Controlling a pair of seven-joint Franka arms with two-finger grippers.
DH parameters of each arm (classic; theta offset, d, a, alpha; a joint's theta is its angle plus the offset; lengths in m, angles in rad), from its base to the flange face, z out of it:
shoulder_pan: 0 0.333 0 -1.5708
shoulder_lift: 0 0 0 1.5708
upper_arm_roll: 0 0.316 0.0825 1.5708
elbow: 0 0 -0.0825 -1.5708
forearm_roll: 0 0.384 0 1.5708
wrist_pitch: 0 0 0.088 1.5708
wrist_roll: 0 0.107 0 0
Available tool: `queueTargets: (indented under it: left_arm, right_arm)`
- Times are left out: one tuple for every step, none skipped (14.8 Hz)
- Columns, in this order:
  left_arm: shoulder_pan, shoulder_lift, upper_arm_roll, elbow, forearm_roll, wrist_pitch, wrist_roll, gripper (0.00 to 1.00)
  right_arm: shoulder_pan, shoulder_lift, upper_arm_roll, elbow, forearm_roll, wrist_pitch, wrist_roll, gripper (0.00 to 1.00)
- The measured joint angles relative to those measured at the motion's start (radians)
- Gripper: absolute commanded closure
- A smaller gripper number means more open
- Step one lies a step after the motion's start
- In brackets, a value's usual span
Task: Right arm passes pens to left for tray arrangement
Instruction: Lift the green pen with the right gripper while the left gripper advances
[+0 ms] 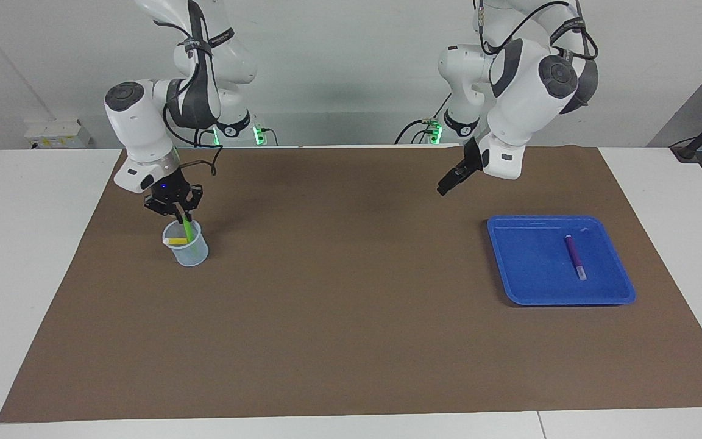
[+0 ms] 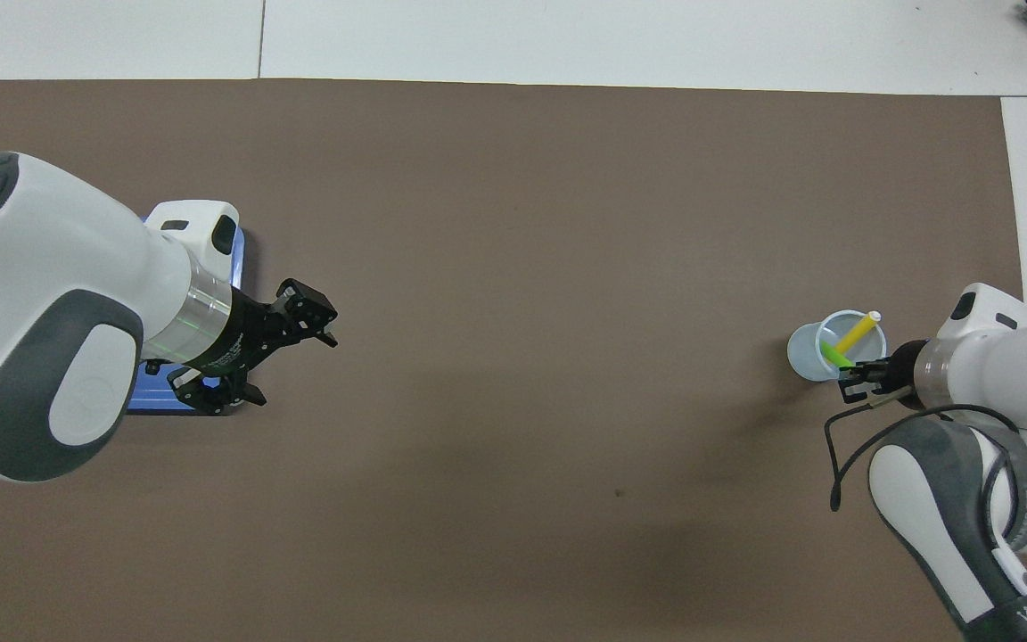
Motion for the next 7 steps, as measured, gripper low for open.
queueTargets:
  left_arm:
    - [-0.015,-0.009,0.000,0.001,-0.003,0.000,-0.042,0.00]
    - [-0.032,-0.020,0.000,0.003,-0.008,0.001,-0.084,0.00]
    - [-0.051,-0.034,-0.001,0.005,-0.023,0.001,-0.126,0.00]
    - [-0.069,-0.049,-0.003,0.008,-0.047,0.002,-0.171,0.00]
    - [-0.079,-0.062,-0.012,0.014,-0.067,0.002,-0.215,0.00]
    - [-0.083,-0.071,-0.026,0.024,-0.083,0.003,-0.261,0.00]
    - [-0.085,-0.077,-0.041,0.038,-0.099,0.004,-0.306,0.00]
  right_arm:
    - [0.001,0.000,0.001,0.019,0.000,-0.031,0.000,1.00]
    - [0.001,-0.001,0.001,0.042,0.000,-0.064,0.000,1.00]
    - [0.001,-0.001,0.001,0.066,0.000,-0.095,0.000,1.00]
    - [0.001,-0.002,0.001,0.089,0.000,-0.125,0.000,1.00]
    - [0.001,-0.002,0.001,0.105,0.000,-0.148,0.000,1.00]
    - [0.001,-0.003,0.001,0.119,0.000,-0.168,0.000,1.00]
    - [0.001,-0.003,0.001,0.131,0.000,-0.186,0.000,1.00]
